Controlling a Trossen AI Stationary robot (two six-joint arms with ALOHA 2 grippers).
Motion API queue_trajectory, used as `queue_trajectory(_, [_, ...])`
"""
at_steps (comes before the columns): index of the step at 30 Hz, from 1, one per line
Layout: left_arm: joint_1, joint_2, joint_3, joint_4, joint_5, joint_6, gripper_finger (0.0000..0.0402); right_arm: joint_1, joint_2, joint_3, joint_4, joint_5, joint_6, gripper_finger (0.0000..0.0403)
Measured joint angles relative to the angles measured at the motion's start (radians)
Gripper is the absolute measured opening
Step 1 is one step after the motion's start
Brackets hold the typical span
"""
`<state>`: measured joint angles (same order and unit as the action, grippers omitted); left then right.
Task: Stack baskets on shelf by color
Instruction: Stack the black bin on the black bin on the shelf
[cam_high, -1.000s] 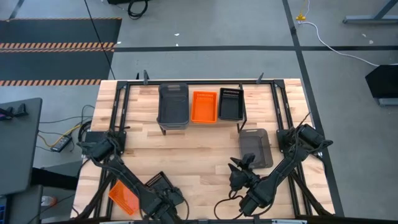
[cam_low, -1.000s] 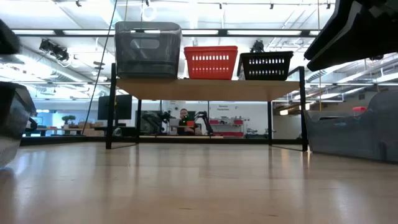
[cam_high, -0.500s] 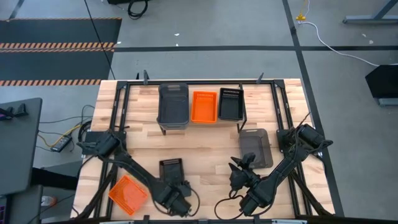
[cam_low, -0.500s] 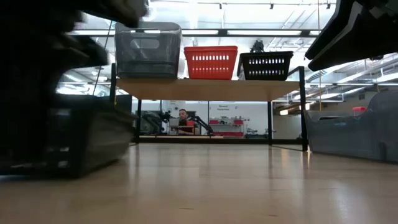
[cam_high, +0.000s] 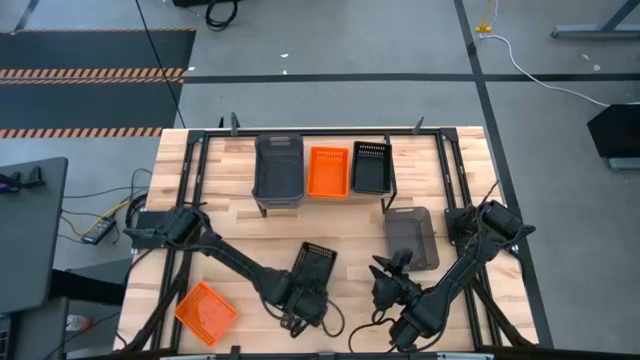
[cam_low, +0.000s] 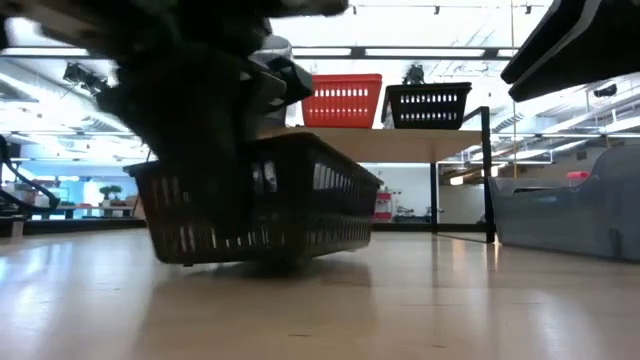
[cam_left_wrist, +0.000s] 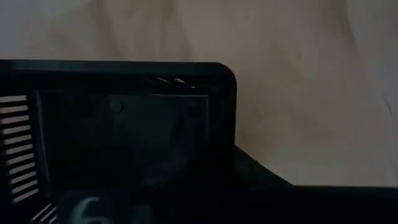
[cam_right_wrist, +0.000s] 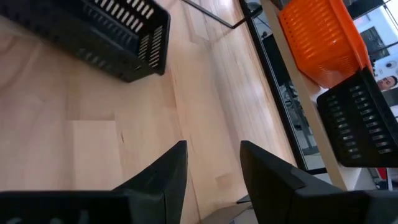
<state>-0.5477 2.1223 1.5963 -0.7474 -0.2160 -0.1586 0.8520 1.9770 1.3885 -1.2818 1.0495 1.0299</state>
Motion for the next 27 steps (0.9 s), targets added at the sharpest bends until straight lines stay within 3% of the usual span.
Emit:
queue_trajectory(6, [-0.016, 0.0, 0.0, 0.009, 0.003, 0.11, 0.0027, 0.012, 0.0, 0.018, -0.001, 0.004, 0.0, 0.0152])
queue_trajectory(13, [0.01, 0.0, 0.0, 0.131, -0.117, 0.066, 0.0052, 0.011, 0.0, 0.019, -0.001, 0.004, 0.0, 0.0148])
queue_trajectory(17, [0.037, 0.0, 0.0, 0.176, -0.124, 0.039, 0.0077, 0.011, 0.0, 0.019, -0.001, 0.004, 0.0, 0.0148])
queue_trajectory(27, [0.043, -0.003, 0.111, 0.085, -0.124, 0.013, 0.0148, 0.015, 0.0, 0.019, -0.001, 0.009, 0.015, 0.0148])
